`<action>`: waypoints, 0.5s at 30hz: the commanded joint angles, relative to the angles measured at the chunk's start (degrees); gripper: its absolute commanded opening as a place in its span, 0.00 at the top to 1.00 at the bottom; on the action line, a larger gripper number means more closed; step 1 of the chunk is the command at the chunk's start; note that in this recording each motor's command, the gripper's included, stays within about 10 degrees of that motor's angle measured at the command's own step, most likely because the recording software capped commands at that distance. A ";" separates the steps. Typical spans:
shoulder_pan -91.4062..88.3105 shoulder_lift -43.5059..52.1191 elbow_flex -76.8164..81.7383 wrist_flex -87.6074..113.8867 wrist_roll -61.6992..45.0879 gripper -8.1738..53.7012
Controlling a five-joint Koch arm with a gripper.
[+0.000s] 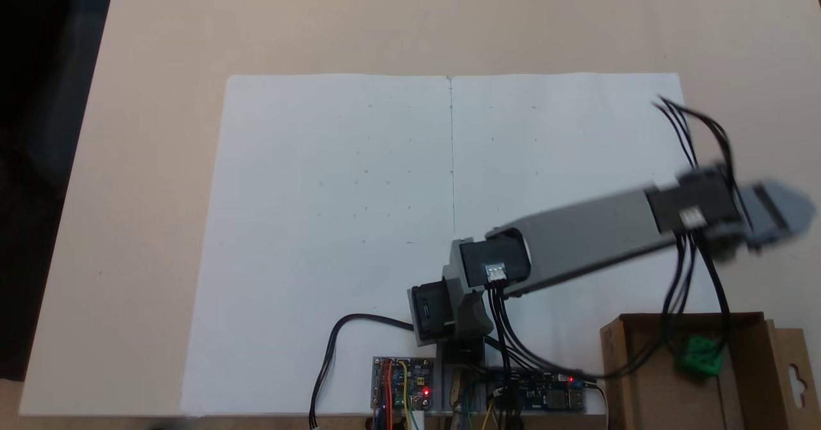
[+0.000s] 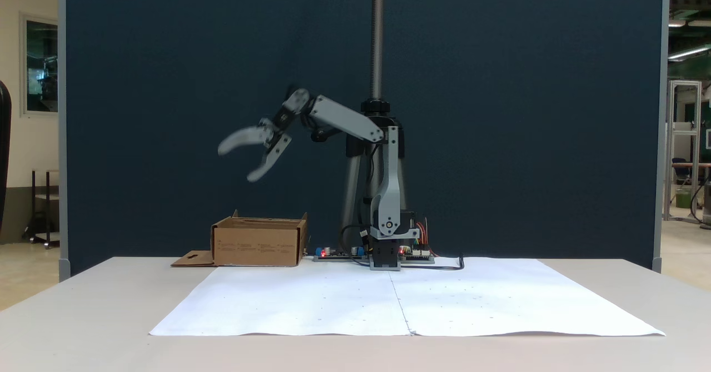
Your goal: Grasp a green dice and put it in the bin.
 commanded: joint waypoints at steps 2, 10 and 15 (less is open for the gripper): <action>-9.58 3.43 -2.11 -8.00 10.28 0.17; -35.51 4.31 -0.97 -8.35 10.28 0.17; -47.90 4.31 2.64 -8.44 10.28 0.16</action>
